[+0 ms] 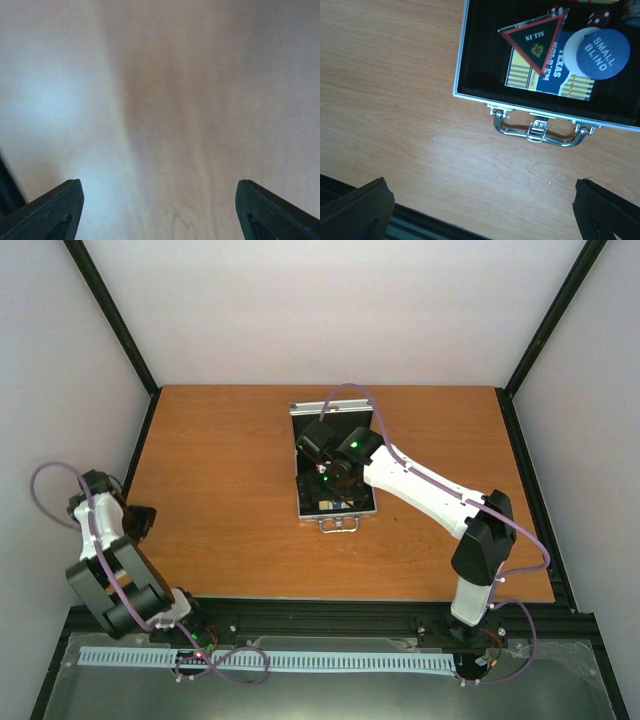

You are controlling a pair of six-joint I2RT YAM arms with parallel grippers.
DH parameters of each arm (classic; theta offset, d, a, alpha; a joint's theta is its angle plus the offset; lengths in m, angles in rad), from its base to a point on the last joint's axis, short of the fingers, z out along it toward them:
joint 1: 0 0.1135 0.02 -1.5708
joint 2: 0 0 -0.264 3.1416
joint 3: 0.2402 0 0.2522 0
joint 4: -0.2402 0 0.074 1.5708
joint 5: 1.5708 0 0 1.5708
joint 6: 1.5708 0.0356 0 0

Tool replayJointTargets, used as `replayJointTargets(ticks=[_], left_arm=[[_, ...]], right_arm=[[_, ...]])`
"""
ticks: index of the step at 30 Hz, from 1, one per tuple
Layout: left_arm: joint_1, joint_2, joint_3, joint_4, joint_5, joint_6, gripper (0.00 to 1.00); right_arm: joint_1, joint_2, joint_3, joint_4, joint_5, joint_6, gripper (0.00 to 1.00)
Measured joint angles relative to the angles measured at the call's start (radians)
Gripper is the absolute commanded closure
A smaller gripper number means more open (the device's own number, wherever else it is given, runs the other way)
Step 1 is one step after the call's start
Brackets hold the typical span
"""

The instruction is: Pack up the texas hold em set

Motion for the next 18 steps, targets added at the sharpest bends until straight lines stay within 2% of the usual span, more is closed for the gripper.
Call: replayJointTargets(ticks=[4, 7, 10, 13, 18], left_arm=[[-0.116, 0.133, 0.138, 0.008, -0.011, 0.073, 0.1], [-0.246, 0.216, 0.283, 0.005, -0.047, 0.097, 0.09], [-0.39, 0.275, 0.43, -0.002, -0.088, 0.104, 0.01], [-0.512, 0.317, 0.539, -0.02, -0.125, 0.113, 0.0], [-0.7, 0.37, 0.665, -0.068, -0.185, 0.148, 0.0]], right_arm=[[0.0, 0.002, 0.002, 0.006, 0.037, -0.021, 0.0], [0.0, 0.023, 0.027, 0.005, 0.064, -0.042, 0.0], [0.0, 0.044, 0.06, 0.008, 0.101, -0.063, 0.0], [0.0, 0.045, 0.067, 0.016, 0.15, -0.087, 0.0], [-0.001, 0.02, -0.021, 0.087, 0.219, -0.124, 0.0]])
